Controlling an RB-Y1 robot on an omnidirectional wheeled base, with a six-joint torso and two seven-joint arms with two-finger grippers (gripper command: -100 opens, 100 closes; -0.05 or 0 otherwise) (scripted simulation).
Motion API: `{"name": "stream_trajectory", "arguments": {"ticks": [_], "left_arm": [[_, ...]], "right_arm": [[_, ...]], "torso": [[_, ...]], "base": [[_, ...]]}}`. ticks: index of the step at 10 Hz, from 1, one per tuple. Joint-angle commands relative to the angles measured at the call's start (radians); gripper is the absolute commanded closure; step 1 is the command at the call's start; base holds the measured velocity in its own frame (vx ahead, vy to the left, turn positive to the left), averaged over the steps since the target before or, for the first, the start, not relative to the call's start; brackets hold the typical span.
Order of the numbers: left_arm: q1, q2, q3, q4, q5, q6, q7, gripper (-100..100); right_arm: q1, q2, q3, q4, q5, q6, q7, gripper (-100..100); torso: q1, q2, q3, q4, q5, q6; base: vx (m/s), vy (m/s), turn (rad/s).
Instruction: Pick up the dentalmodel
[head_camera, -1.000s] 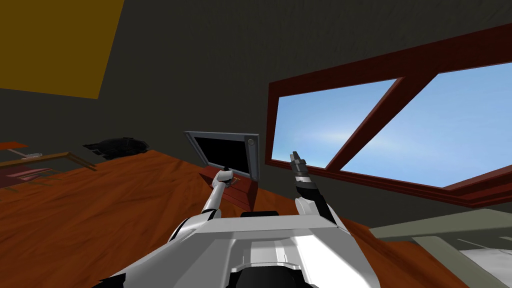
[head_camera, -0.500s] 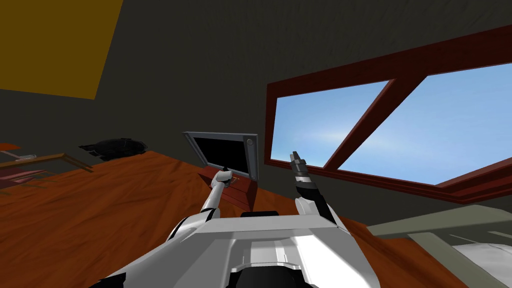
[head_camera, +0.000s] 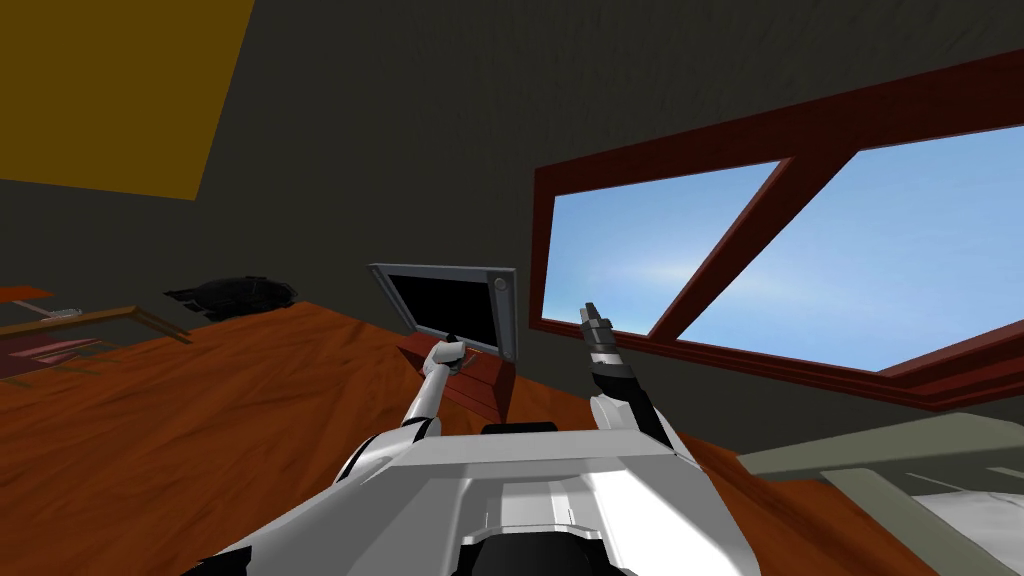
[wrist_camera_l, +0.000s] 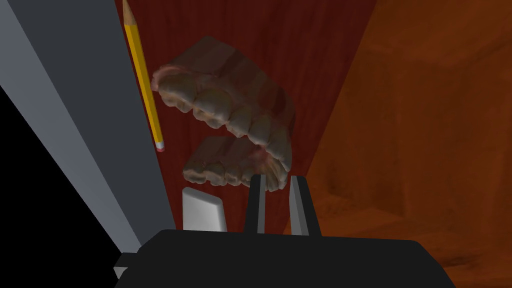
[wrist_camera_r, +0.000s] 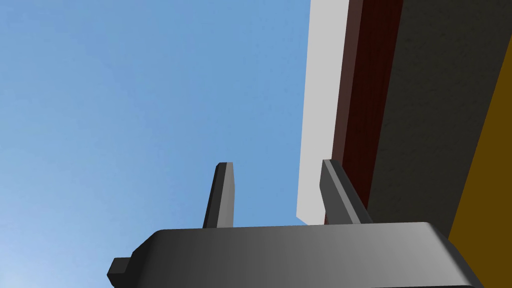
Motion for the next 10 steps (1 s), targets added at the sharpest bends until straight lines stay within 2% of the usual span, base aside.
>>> {"name": "stream_trajectory", "arguments": {"ticks": [1,8,9,10], "left_arm": [[0.008,-0.017,-0.008,-0.033,-0.012,0.022,0.001,100],[0.048,-0.087,-0.040,-0.180,-0.057,0.114,-0.001,100],[0.043,-0.081,-0.038,-0.165,-0.053,0.104,-0.001,100],[0.044,-0.081,-0.038,-0.167,-0.053,0.106,-0.001,0]], "right_arm": [[0.000,0.000,0.000,0.000,0.000,0.000,0.000,0],[0.000,0.000,0.000,0.000,0.000,0.000,0.000,0],[0.000,0.000,0.000,0.000,0.000,0.000,0.000,0],[0.000,0.000,0.000,0.000,0.000,0.000,0.000,0]], "torso": [[0.000,0.000,0.000,0.000,0.000,0.000],[0.000,0.000,0.000,0.000,0.000,0.000],[0.000,0.000,0.000,0.000,0.000,0.000],[0.000,0.001,0.000,0.000,0.000,0.000]], "base": [[0.019,0.023,0.082],[0.013,0.021,0.047],[0.005,0.008,0.008],[0.000,0.000,0.000]]}}
